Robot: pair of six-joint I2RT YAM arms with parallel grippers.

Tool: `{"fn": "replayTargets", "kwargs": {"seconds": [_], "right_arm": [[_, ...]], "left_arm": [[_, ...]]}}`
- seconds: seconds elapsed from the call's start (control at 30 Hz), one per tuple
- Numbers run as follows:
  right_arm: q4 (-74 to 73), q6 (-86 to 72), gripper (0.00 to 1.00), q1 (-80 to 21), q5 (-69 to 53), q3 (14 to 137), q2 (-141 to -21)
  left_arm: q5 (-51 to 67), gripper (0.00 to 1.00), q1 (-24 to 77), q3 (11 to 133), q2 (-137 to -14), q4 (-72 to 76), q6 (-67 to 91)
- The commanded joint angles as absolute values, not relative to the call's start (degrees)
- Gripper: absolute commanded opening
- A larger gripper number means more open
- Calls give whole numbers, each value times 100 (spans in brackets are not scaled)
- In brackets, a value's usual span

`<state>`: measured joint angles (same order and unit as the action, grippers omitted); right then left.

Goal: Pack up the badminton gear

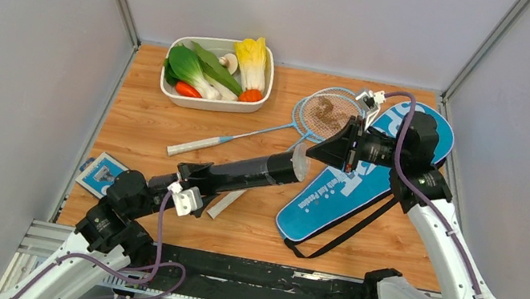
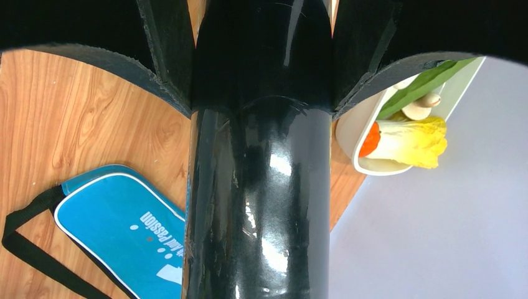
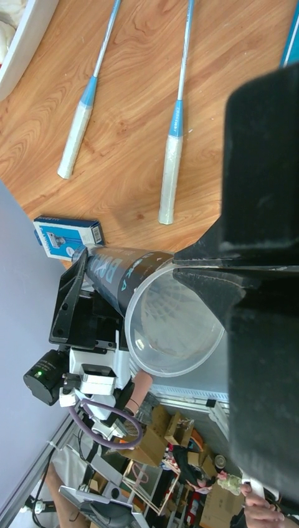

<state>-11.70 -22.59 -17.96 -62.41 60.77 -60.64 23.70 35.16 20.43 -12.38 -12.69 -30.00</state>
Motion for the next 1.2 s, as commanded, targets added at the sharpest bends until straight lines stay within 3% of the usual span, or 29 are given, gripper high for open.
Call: {"fn": "replayTargets", "kwargs": {"seconds": [0.0,1.17], "right_arm": [[-1419,-1936,0,-1795,-6179,6067,-5871],[-2202,-1509,0,-2053,-5214,6143,-5969]], "left_arm": [[2520,39,3526,2232,-1196,-878,-3099],[2446,38,3522,2241,-1376,-764,-2988]]}}
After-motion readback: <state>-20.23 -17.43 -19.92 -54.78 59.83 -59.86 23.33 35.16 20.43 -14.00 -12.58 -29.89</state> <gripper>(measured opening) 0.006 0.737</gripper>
